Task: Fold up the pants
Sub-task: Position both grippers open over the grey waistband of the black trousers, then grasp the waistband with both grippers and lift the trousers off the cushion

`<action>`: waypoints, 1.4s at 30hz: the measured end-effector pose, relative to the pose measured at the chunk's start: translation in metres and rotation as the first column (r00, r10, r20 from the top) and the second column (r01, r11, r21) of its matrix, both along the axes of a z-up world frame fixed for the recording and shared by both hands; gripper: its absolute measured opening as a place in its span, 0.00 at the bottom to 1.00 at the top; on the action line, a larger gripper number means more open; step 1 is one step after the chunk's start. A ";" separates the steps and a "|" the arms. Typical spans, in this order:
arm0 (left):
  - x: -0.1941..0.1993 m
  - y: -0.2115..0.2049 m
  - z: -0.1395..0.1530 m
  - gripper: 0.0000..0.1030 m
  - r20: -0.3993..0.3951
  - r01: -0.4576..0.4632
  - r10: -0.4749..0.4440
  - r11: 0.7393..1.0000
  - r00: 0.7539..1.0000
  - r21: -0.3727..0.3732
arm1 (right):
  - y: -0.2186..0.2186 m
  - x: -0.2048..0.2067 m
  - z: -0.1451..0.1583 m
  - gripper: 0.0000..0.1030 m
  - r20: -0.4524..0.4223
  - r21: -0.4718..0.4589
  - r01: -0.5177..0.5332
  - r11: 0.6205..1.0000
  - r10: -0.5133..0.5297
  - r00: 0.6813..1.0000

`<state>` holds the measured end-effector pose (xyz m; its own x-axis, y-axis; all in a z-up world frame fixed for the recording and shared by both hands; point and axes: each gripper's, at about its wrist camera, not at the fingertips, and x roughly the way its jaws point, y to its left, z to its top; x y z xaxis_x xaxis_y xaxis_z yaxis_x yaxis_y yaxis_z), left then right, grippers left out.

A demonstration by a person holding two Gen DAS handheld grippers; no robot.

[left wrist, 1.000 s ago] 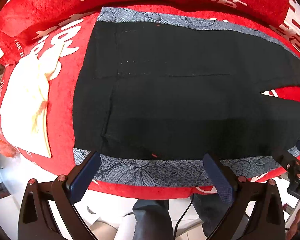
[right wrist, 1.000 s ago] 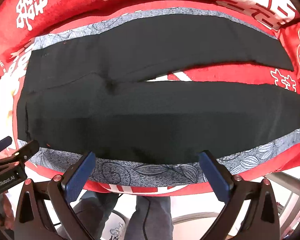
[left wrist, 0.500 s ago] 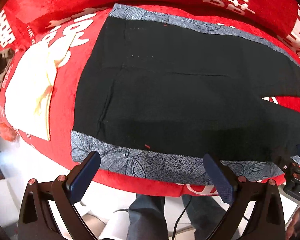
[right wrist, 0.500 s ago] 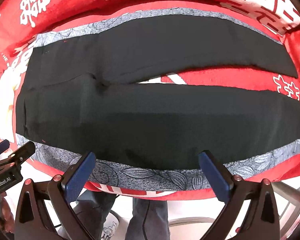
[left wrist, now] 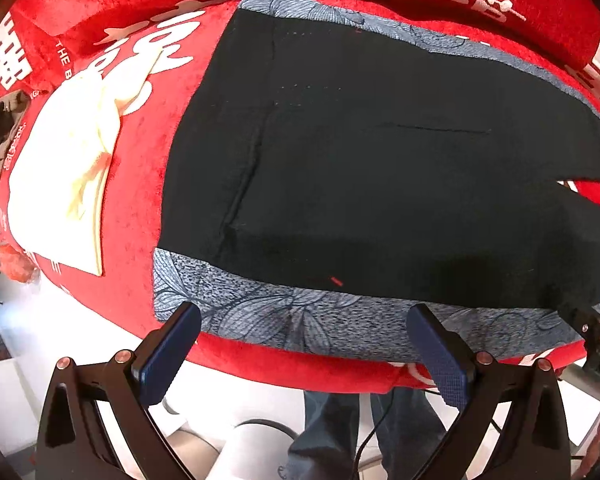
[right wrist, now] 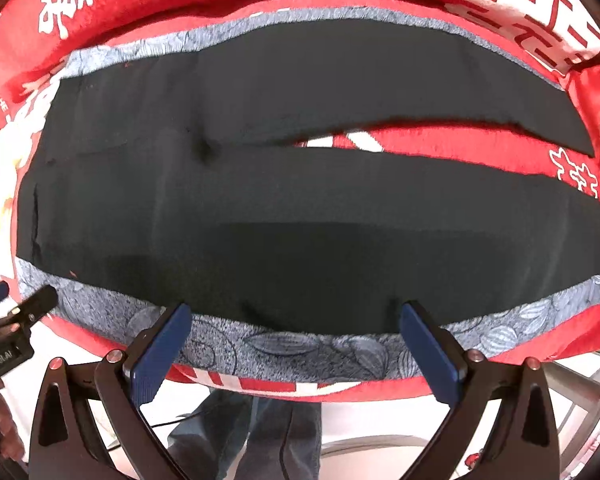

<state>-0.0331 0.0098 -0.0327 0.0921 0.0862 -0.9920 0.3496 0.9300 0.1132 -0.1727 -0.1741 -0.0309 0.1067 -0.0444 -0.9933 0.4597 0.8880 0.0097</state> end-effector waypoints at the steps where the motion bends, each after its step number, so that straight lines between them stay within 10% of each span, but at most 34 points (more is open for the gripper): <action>1: 0.000 0.002 -0.002 1.00 -0.003 0.005 -0.005 1.000 1.000 0.001 | 0.002 -0.001 -0.001 1.00 -0.005 -0.002 -0.001 1.000 0.001 1.000; 42: 0.000 0.023 -0.005 1.00 -0.011 0.019 -0.019 1.000 1.000 -0.019 | 0.033 -0.008 -0.004 1.00 -0.005 0.013 0.029 0.999 -0.029 1.000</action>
